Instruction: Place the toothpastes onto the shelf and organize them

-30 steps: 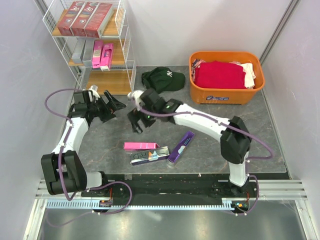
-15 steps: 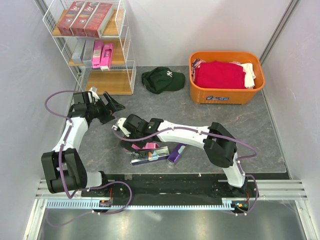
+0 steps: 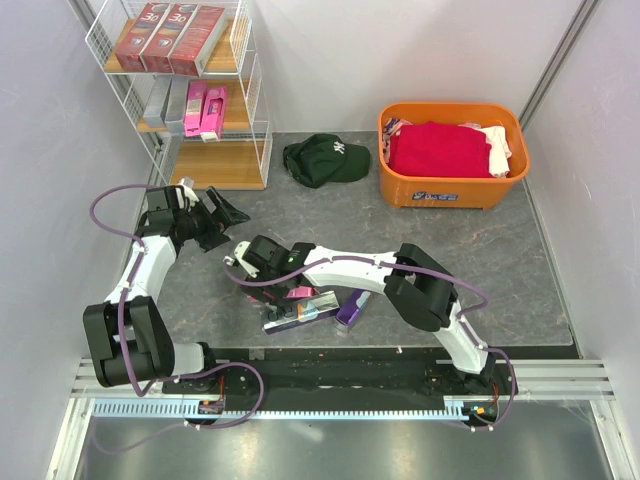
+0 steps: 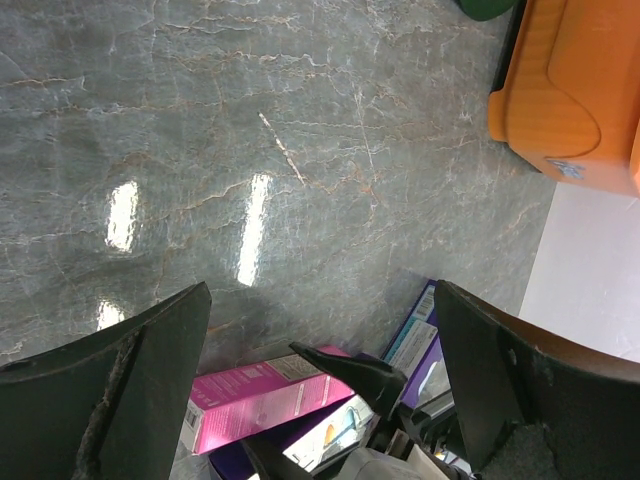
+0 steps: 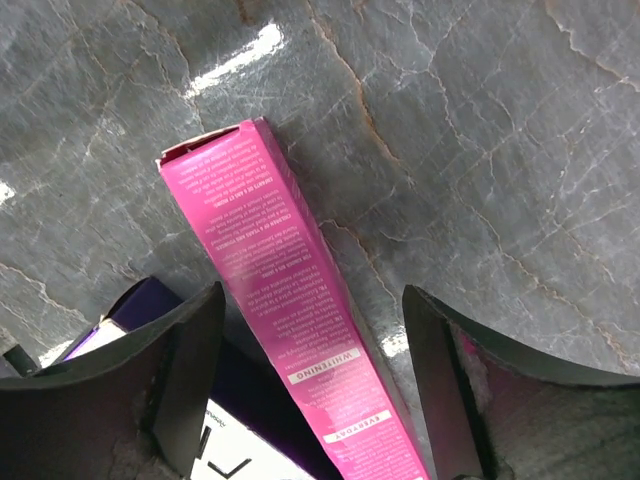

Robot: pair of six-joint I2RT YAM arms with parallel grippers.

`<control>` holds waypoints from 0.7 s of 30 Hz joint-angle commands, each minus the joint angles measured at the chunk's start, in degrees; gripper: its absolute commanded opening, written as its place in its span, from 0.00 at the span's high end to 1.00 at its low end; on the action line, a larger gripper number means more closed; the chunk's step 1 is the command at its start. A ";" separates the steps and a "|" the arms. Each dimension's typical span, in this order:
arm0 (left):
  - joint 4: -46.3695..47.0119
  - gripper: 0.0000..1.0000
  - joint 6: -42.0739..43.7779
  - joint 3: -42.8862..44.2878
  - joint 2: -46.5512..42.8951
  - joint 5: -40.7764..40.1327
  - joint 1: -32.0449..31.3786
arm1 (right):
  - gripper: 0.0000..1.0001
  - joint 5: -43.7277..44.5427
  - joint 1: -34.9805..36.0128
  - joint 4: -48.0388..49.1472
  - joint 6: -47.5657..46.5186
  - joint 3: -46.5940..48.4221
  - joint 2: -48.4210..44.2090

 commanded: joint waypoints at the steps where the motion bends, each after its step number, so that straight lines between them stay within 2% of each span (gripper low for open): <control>1: 0.45 0.00 2.21 -0.45 -1.01 -0.01 0.48 | 0.25 -0.04 0.01 1.26 -0.12 2.98 1.11; 5: 0.45 0.00 2.21 -0.71 -1.63 0.16 0.48 | 0.48 -0.39 -0.26 1.26 0.14 3.86 1.99; 7: 0.45 0.00 2.30 -0.80 -2.07 0.16 0.57 | 0.53 -0.39 -0.43 1.35 0.32 4.39 1.29; 15: 0.28 0.00 1.78 1.13 -3.91 0.95 1.01 | 0.57 -4.96 -5.00 2.31 2.95 5.53 -5.04; 21: 0.28 0.00 0.46 5.25 -4.97 2.70 1.09 | 0.57 -4.62 -10.01 4.07 4.18 4.74 -14.60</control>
